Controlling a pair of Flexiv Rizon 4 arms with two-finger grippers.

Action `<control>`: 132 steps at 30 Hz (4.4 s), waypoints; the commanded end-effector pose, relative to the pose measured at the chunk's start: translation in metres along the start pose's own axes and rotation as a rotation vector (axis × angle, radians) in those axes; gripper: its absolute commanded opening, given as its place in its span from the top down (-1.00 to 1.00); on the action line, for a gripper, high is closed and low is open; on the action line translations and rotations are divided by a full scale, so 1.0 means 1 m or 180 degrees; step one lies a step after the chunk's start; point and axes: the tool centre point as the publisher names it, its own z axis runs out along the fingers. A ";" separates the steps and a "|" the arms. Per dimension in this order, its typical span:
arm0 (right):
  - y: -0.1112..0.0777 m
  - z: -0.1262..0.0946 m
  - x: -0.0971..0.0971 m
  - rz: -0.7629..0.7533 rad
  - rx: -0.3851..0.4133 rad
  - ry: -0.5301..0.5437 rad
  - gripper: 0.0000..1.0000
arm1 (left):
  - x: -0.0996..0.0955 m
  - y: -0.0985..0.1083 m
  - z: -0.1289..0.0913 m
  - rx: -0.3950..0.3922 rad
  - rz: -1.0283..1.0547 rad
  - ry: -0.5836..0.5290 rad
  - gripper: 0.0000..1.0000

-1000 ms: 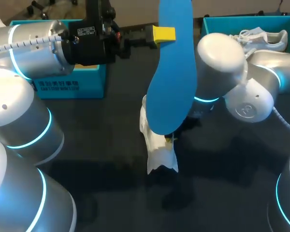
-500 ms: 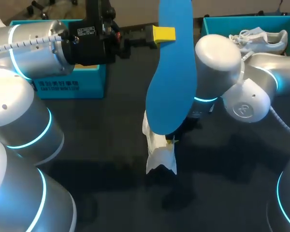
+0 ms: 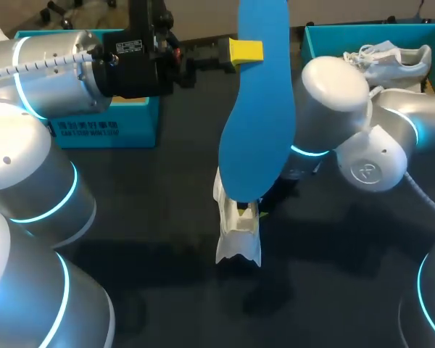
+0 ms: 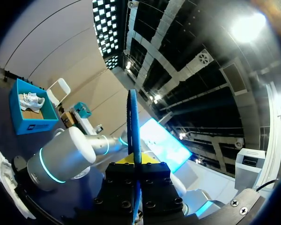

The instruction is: Take the shoe out of the shoebox, open the shoe tongue, remove and reinsert the insole, then place the shoe into the shoebox

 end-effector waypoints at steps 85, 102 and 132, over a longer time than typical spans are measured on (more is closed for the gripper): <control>0.060 -0.201 -0.014 0.0371 -0.0213 0.3058 -1.00 | 0.000 0.001 0.001 0.0001 -0.0003 -0.0008 1.00; 0.062 -0.206 -0.012 0.0469 -0.0248 0.3143 -1.00 | 0.000 0.001 0.001 0.0001 -0.0003 -0.0008 1.00; 0.060 -0.271 0.031 0.0391 -0.0344 0.3545 -1.00 | 0.000 0.001 0.001 0.0001 -0.0003 -0.0008 1.00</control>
